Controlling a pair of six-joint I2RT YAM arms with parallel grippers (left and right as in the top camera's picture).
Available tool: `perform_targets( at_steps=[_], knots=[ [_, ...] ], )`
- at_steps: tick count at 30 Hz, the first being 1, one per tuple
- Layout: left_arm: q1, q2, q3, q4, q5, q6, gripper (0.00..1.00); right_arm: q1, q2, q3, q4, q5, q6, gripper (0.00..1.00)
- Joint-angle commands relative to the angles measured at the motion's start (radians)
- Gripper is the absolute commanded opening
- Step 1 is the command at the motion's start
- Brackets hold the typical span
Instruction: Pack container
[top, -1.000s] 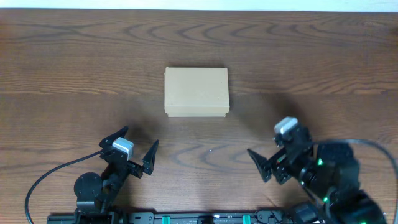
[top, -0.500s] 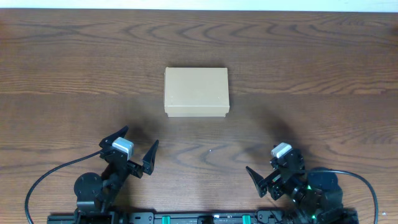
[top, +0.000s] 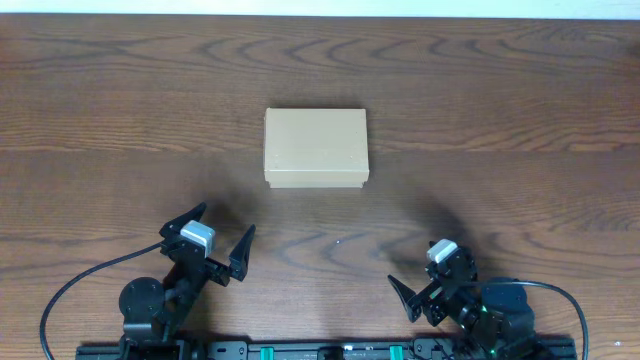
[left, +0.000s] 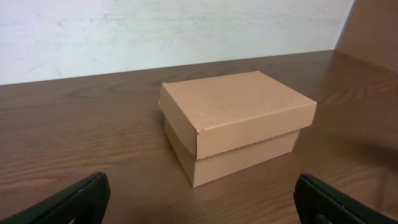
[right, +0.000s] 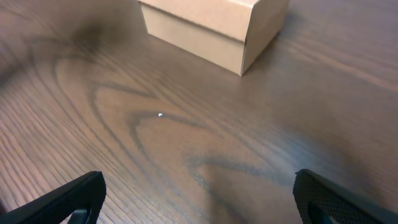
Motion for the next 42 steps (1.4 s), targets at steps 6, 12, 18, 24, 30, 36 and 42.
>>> perform_targets(
  at_steps=[6, 12, 18, 24, 30, 36, 42],
  knots=[
    [-0.002, -0.009, -0.030, -0.007, 0.010, -0.003, 0.95, 0.019, -0.010, -0.079, 0.001, 0.002, 0.018, 0.99],
    [-0.002, -0.009, -0.030, -0.007, 0.010, -0.003, 0.95, 0.022, -0.009, -0.078, 0.009, 0.006, 0.018, 0.99],
    [-0.002, -0.009, -0.030, -0.007, 0.010, -0.003, 0.95, 0.022, -0.009, -0.078, 0.009, 0.006, 0.018, 0.99],
    [-0.002, -0.009, -0.030, -0.007, 0.010, -0.003, 0.95, 0.022, -0.009, -0.078, 0.009, 0.006, 0.018, 0.99],
    [-0.002, -0.009, -0.030, -0.007, 0.010, -0.003, 0.95, 0.022, -0.009, -0.078, 0.009, 0.006, 0.018, 0.99],
    [-0.002, -0.009, -0.030, -0.007, 0.010, -0.003, 0.95, 0.022, -0.009, -0.078, 0.009, 0.006, 0.018, 0.99],
    [-0.002, -0.009, -0.030, -0.007, 0.010, -0.003, 0.95, 0.022, -0.009, -0.078, 0.009, 0.006, 0.018, 0.99]
  ],
)
